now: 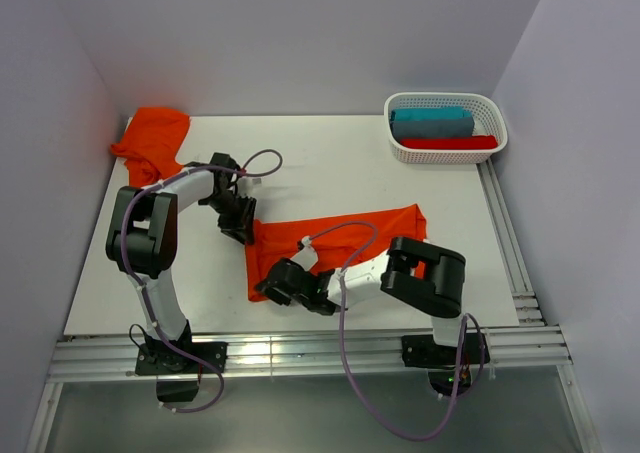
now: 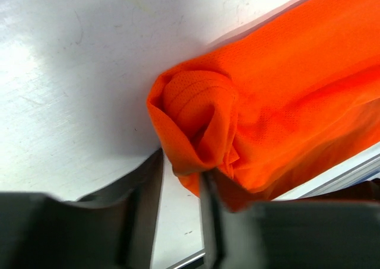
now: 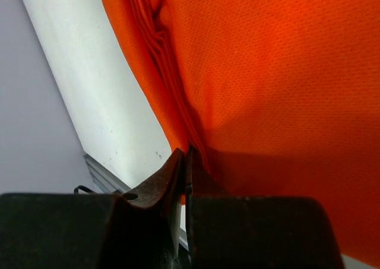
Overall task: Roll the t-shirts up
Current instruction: Roll the tshirt
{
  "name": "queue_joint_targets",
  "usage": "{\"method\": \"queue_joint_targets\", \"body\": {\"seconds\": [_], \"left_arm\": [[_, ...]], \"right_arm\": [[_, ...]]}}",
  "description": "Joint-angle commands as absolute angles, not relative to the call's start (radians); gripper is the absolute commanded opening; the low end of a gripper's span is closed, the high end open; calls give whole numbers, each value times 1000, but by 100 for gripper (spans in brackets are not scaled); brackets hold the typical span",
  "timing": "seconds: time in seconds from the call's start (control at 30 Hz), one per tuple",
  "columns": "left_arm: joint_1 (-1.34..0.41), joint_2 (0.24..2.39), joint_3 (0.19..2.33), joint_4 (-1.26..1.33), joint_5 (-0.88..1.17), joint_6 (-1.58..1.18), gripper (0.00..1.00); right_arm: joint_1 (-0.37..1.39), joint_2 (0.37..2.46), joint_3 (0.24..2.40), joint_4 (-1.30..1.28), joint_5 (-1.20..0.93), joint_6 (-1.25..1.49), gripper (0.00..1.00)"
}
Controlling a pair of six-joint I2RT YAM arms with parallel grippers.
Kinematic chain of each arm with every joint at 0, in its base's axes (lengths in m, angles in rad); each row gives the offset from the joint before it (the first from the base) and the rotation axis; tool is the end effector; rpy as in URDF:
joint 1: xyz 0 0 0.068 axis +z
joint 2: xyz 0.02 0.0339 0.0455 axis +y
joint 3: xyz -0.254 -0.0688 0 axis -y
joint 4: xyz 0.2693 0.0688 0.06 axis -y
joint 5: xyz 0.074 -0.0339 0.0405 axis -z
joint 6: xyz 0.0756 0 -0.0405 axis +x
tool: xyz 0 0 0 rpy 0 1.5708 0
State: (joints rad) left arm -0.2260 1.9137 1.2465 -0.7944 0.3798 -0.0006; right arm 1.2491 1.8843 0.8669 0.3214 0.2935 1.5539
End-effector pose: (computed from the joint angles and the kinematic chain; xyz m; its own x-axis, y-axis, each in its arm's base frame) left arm 0.3541 -0.1102 0.0899 -0.9689 0.2222 -0.1088 0.2469 0.8962 -0.3686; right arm 0.1482 0.3756 0.0637 -0.8412 0.5029 -0.1984 0.1885 0.6168 0.7642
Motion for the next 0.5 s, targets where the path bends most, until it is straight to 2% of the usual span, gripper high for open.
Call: {"method": "queue_joint_targets", "body": {"seconds": [0.0, 0.2, 0.47], "left_arm": [[-230, 1919, 1272, -761, 354, 35, 39], [-209, 1894, 1316, -808, 452, 61, 54], [-106, 1887, 1338, -957, 679, 227, 60]], "right_arm": [[1252, 1913, 867, 312, 261, 1582, 0], [1250, 1931, 844, 343, 255, 1620, 0], [1243, 1951, 815, 385, 244, 1654, 0]]}}
